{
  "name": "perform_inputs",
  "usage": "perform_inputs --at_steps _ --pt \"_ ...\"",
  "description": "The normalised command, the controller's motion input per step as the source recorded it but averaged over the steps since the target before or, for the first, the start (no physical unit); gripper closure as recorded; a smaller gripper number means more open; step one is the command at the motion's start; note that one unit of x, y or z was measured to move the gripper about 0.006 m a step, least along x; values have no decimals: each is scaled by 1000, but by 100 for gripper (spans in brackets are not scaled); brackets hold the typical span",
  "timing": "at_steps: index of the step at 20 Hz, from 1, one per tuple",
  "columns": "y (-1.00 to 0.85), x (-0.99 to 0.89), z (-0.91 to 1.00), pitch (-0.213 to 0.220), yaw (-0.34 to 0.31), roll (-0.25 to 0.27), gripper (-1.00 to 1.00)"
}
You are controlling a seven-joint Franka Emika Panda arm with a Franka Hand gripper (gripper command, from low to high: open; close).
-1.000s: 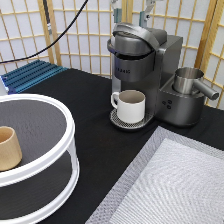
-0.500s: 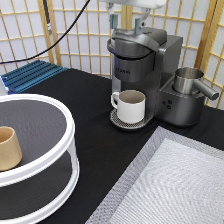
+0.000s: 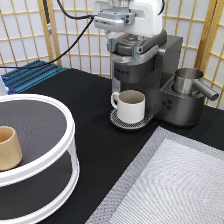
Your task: Make coffee
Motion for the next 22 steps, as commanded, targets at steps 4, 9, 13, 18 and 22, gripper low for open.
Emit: perform_inputs --at_steps 4,9,13,18,22 --pt "-144 -64 1000 24 65 -21 -100" --pt "-622 9 743 11 140 38 -100" --pt "-344 0 180 -13 322 15 -100" --pt "-106 0 -48 0 375 0 -100" --pt "0 0 -141 20 375 0 -100"
